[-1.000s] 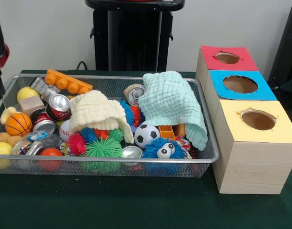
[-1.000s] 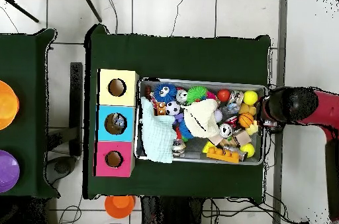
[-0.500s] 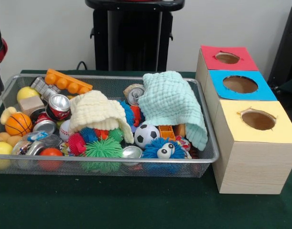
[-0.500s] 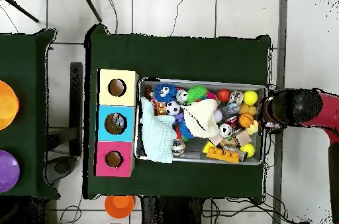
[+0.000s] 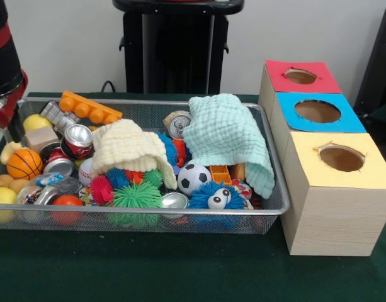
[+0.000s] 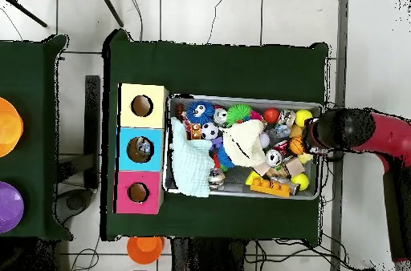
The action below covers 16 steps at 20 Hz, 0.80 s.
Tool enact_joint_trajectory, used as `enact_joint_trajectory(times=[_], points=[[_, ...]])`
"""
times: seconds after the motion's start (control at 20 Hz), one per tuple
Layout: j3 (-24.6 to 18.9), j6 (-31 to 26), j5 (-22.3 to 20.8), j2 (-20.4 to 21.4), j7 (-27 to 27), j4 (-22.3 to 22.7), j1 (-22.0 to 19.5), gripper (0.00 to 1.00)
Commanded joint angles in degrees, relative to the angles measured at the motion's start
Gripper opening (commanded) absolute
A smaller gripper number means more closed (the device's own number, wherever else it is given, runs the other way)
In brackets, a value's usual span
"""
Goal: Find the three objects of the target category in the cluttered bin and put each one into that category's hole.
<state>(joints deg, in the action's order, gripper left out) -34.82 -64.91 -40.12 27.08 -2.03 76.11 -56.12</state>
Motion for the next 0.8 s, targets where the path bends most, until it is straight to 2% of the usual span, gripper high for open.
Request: enact_joint_trajectory(times=[0.05,0.45,0.75,0.8], points=[[-2.53,3.87,-1.57,-4.86,6.01,0.40,2.25,0.00],[-2.57,5.33,-2.15,-8.53,8.00,-2.79,2.25,0.00],[-1.61,4.39,-3.32,-8.80,7.75,-4.42,3.54,0.00],[-1.62,4.31,-3.29,-8.79,7.84,-4.40,3.53,1.00]])
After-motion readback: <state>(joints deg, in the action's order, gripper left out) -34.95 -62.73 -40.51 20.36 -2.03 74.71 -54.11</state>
